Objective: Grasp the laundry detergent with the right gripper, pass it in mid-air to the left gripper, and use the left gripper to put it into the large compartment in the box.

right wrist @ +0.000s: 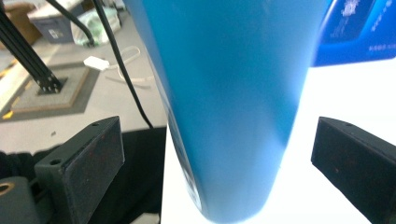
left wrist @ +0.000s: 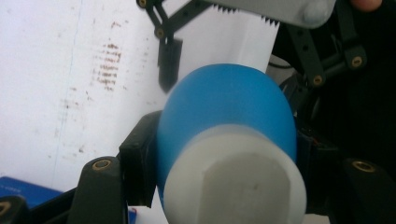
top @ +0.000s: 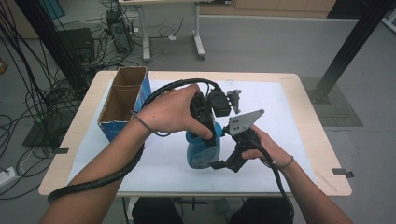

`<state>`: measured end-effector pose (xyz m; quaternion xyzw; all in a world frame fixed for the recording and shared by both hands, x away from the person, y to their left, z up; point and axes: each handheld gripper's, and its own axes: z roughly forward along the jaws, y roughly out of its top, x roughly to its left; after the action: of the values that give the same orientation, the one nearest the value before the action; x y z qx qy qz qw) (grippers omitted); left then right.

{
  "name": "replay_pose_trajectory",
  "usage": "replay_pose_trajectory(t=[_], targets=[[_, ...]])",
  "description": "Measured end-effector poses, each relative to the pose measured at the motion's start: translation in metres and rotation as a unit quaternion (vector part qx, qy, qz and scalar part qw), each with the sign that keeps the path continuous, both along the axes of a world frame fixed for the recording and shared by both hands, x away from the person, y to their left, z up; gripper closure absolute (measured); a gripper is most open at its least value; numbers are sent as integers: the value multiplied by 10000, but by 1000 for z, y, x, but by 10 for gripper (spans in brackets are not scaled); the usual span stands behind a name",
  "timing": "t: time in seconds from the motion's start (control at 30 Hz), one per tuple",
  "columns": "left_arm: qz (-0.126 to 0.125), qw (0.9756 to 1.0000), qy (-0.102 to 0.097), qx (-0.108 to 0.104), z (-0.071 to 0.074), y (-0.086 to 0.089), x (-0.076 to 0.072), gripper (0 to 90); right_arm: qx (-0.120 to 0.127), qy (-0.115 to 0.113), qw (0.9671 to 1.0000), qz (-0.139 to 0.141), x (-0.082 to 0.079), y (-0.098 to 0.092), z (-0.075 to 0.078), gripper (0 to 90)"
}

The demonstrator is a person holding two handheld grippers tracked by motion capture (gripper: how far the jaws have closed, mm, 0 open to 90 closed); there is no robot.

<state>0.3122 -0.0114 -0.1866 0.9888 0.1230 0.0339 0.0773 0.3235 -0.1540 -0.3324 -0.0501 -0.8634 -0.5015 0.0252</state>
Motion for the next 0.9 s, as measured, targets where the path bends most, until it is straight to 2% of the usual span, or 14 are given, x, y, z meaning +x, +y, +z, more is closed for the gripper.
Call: replay_pose_trajectory(t=[0.2,0.3,0.5,0.77,0.87,0.9], targets=[[198,9998,43,71,2,3,1,377,-327,60,9994,-124,5,-8,3,25],[390,9992,44,92,1,5,3,377,-501,106,9985,-179,7,-13,3,25],[616,9981,13,80,3,11,6,377,-975,226,9946,-264,13,-22,4,25],[811,9967,49,87,5,19,6,377,-1500,364,9871,-437,23,-33,5,25],[887,9960,21,97,6,22,6,377,-1762,377,9821,-542,27,-37,6,25],[902,9959,18,101,6,24,7,377,-1905,395,9790,-604,29,-38,6,25]])
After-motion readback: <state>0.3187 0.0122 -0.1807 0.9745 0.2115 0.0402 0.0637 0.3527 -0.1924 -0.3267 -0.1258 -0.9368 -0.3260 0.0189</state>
